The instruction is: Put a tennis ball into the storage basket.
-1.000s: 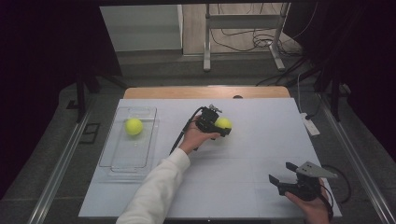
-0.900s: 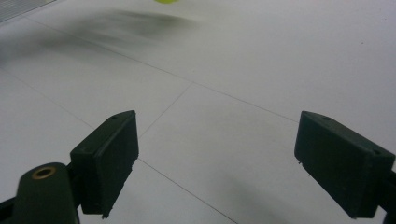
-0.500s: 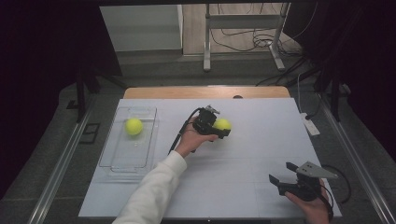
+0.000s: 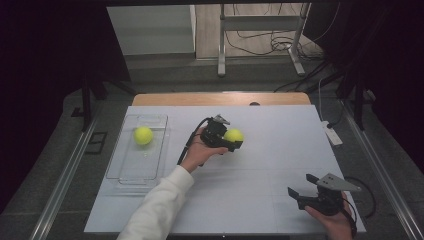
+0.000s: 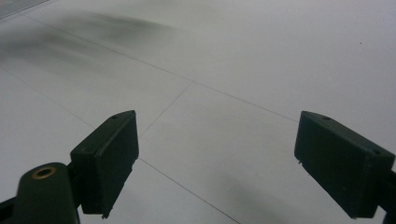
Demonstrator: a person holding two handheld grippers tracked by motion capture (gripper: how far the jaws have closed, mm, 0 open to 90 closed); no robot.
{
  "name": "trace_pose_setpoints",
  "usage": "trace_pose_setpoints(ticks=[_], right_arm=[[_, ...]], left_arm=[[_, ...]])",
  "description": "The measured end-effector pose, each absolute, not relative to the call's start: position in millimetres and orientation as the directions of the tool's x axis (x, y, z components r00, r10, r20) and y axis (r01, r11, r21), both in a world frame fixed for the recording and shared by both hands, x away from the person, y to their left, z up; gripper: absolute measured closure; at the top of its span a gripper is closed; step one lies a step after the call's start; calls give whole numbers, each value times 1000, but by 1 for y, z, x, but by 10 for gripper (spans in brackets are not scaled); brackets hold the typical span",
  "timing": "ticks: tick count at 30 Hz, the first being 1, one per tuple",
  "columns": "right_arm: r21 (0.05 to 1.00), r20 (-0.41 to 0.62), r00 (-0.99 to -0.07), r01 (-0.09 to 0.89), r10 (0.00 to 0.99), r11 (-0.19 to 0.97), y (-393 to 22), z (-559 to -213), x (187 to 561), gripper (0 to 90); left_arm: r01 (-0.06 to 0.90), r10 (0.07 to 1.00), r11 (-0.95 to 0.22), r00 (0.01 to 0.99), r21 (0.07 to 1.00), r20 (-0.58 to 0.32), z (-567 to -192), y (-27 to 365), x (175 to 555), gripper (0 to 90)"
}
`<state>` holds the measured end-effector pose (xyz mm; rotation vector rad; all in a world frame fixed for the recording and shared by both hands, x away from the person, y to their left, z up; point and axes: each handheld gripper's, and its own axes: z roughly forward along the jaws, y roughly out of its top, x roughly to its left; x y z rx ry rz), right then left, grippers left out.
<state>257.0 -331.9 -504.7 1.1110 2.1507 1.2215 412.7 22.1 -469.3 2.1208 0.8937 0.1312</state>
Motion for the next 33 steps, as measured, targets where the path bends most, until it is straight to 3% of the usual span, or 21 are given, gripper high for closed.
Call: trace_pose_setpoints(ticks=[33], right_arm=[[848,18,-588,437,809,299,-331,-506,257,141]], left_arm=[[504,619,-404,765,764,-178,-459,38,383,271]])
